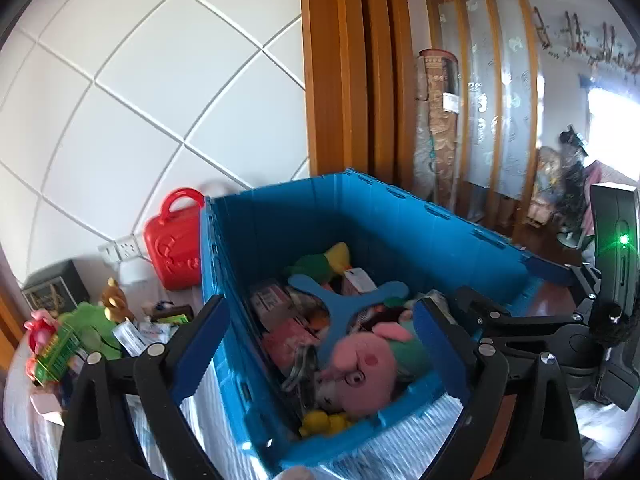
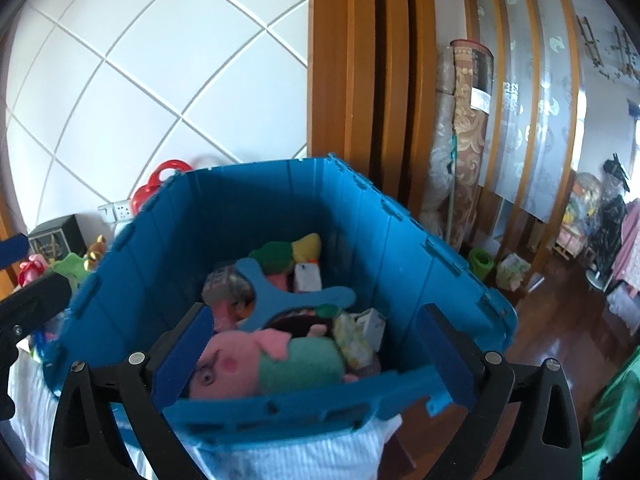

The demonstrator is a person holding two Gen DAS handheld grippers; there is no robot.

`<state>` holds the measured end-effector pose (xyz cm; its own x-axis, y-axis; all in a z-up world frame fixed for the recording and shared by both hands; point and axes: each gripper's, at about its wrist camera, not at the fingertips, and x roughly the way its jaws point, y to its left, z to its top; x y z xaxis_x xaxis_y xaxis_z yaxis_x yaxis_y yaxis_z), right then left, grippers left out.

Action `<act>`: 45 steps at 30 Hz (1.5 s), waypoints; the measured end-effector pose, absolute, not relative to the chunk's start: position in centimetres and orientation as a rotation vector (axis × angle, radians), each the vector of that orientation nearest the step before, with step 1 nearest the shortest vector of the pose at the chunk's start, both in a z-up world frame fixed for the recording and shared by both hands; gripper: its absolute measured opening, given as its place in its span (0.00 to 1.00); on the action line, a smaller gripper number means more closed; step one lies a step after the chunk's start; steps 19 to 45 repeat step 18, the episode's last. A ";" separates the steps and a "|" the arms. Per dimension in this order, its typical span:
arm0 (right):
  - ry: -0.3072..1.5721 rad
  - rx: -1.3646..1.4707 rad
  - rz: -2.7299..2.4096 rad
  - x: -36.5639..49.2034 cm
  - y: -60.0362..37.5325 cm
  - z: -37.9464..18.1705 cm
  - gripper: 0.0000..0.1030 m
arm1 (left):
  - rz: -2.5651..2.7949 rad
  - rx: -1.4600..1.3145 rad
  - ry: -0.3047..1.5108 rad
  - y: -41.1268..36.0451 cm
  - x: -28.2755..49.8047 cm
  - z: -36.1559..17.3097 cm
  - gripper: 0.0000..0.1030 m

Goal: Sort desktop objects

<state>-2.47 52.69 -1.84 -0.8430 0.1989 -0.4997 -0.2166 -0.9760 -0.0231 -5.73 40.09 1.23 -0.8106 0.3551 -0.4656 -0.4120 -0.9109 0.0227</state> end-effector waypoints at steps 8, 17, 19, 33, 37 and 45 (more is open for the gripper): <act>0.041 -0.753 2.819 1.2 49.5 -0.8 0.99 | 2.665 -0.658 0.176 37.0 -3.5 1.1 0.93; 0.055 -0.750 2.789 3.4 48.3 -0.6 0.99 | 2.651 -0.675 0.142 35.8 -2.5 1.2 0.94; 0.056 -0.748 2.787 3.6 48.3 -0.5 0.99 | 2.648 -0.674 0.142 35.8 -2.4 1.2 0.94; 0.056 -0.748 2.787 3.6 48.3 -0.5 0.99 | 2.648 -0.674 0.142 35.8 -2.4 1.2 0.94; 0.056 -0.748 2.787 3.6 48.3 -0.5 0.99 | 2.648 -0.674 0.142 35.8 -2.4 1.2 0.94; 0.056 -0.748 2.787 3.6 48.3 -0.5 0.99 | 2.648 -0.674 0.142 35.8 -2.4 1.2 0.94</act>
